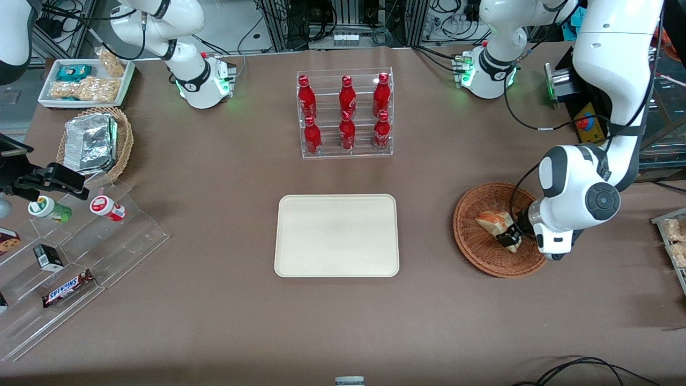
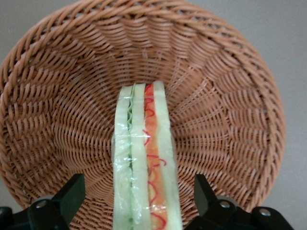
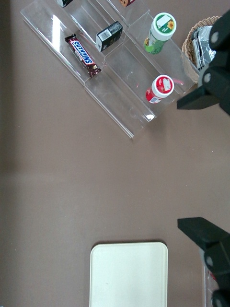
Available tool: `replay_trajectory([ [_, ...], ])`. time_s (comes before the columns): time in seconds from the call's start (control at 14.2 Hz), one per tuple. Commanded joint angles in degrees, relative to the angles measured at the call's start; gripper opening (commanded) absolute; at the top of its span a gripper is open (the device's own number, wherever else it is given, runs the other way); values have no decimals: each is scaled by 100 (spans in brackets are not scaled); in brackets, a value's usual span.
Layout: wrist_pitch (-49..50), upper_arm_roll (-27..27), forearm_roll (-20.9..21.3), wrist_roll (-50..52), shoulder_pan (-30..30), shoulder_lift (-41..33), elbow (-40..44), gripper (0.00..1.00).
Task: Place sandwich from basket to tray
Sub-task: 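Close the left gripper on the wrapped sandwich and lift it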
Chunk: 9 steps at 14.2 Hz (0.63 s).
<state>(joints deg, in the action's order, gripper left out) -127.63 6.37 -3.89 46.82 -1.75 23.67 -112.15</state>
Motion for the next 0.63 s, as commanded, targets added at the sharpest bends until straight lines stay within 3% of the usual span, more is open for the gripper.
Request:
replay_trajectory([
  [0.0,-113,39,11,108,43,-91,-202,100],
  [0.14,-113,119,11,108,43,-82,-324,100],
  [0.21,-96,128,3,108,43,-82,-334,90],
  [0.35,-34,128,-24,135,34,-108,-334,30],
  [0.42,-34,128,-32,39,26,-99,-308,8],
  [0.56,-16,128,-68,38,26,-108,-150,4],
])
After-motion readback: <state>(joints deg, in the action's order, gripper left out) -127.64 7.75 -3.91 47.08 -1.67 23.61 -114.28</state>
